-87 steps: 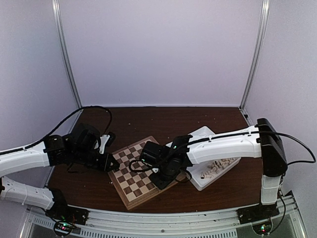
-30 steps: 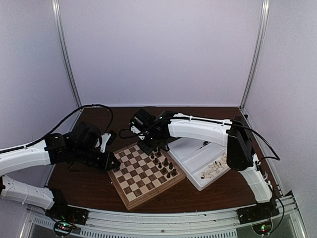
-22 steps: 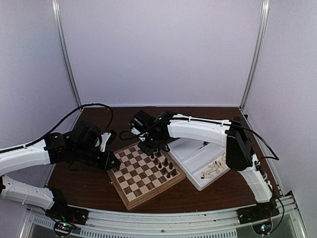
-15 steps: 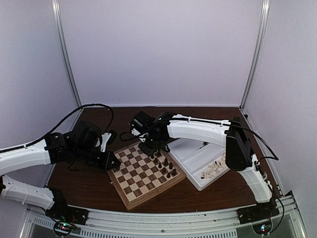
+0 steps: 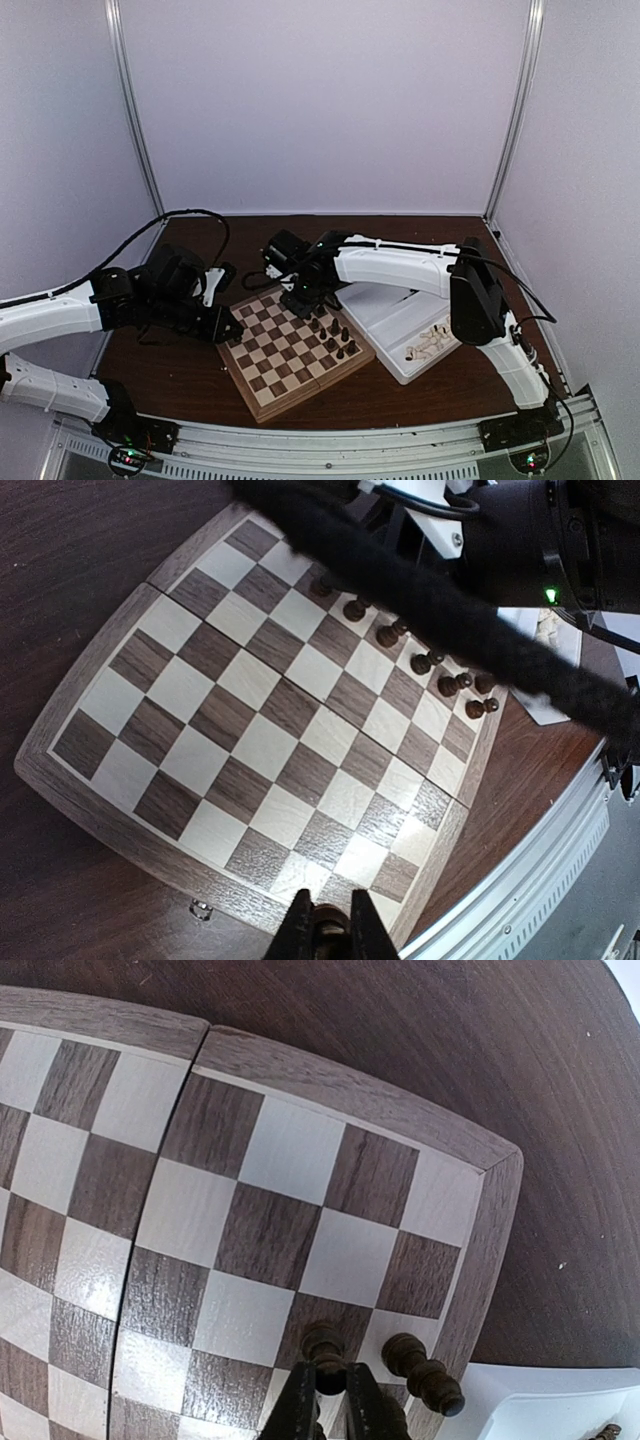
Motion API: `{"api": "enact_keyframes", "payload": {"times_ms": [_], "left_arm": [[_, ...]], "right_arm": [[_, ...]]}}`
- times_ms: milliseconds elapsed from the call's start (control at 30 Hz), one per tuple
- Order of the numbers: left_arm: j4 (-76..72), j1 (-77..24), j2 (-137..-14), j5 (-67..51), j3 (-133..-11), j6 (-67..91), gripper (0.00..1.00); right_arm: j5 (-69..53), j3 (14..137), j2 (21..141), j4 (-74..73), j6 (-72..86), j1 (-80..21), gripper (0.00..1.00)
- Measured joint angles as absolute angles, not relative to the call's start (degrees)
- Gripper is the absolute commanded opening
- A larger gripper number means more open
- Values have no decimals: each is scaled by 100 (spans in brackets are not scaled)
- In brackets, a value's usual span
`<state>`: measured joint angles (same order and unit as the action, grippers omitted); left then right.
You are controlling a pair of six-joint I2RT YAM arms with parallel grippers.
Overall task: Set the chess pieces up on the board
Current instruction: Place the chess piece on the chessboard.
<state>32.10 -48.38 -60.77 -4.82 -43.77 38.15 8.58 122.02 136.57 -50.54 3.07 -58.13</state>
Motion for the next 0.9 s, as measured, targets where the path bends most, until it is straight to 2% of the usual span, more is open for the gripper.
{"api": "enact_keyframes", "payload": {"times_ms": [233, 733, 900], "left_arm": [[3225, -4838, -6077, -482, -4377, 3815, 0], [3227, -4838, -6077, -475, -4377, 3817, 0], [3232, -4851, -6090, -427, -4377, 3809, 0]], "right_arm": [[908, 12243, 13673, -5057, 283, -5813, 24], [851, 12304, 13506, -5009, 266, -5813, 25], [526, 11480, 12654, -4523, 281, -5813, 25]]}}
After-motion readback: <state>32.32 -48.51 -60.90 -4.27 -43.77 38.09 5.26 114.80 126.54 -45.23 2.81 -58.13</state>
